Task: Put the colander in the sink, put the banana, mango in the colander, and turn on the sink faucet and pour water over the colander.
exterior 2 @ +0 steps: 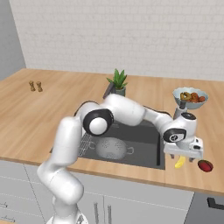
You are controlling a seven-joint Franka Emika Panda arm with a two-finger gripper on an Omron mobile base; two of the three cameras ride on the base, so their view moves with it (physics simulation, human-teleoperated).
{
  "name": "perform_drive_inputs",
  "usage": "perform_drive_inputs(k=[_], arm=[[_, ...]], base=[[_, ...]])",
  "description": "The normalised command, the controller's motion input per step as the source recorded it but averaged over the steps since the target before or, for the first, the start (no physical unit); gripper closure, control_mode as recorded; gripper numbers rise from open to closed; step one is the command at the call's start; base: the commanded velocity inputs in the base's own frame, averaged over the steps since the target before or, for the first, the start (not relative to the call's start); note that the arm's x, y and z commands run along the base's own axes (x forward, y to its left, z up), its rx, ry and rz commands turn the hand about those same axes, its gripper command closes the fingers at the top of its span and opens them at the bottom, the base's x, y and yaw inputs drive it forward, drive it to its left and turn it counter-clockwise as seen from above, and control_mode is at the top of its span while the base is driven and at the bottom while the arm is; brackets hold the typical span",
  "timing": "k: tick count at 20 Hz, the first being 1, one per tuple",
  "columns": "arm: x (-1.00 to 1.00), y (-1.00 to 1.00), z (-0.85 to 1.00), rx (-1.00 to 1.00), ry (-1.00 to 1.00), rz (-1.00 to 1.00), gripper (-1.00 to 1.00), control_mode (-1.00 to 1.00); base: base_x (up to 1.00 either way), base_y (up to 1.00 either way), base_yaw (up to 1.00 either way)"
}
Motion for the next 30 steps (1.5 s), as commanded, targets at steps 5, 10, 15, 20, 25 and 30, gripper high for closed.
perform_drive_inputs(k=[5, 10, 15, 20, 25, 30], arm=[[0.1, 0.0, -0.24, 0.0, 0.04, 0.0, -1.0, -1.0], [0.09, 0.0, -0.24, 0.0, 0.01, 0.03, -1.0, -1.0], [0.02, 0.0, -0.18, 0.0, 0.0, 0.09, 1.0, -1.0], [-0.01, 0.04, -0.11, 0.0, 0.0, 0.17, 1.0, -1.0], [-0.07, 0.14, 0.06, 0.0, 0.0, 0.19, 1.0, -1.0], [-0.24, 0.4, 0.4, 0.0, -0.01, 0.14, 1.0, -1.0]], base=[[0.0, 0.0, 0.0], [0.0, 0.0, 0.0], [0.0, 0.0, 0.0], [0.0, 0.0, 0.0], [0.0, 0.0, 0.0], [0.0, 0.0, 0.0]])
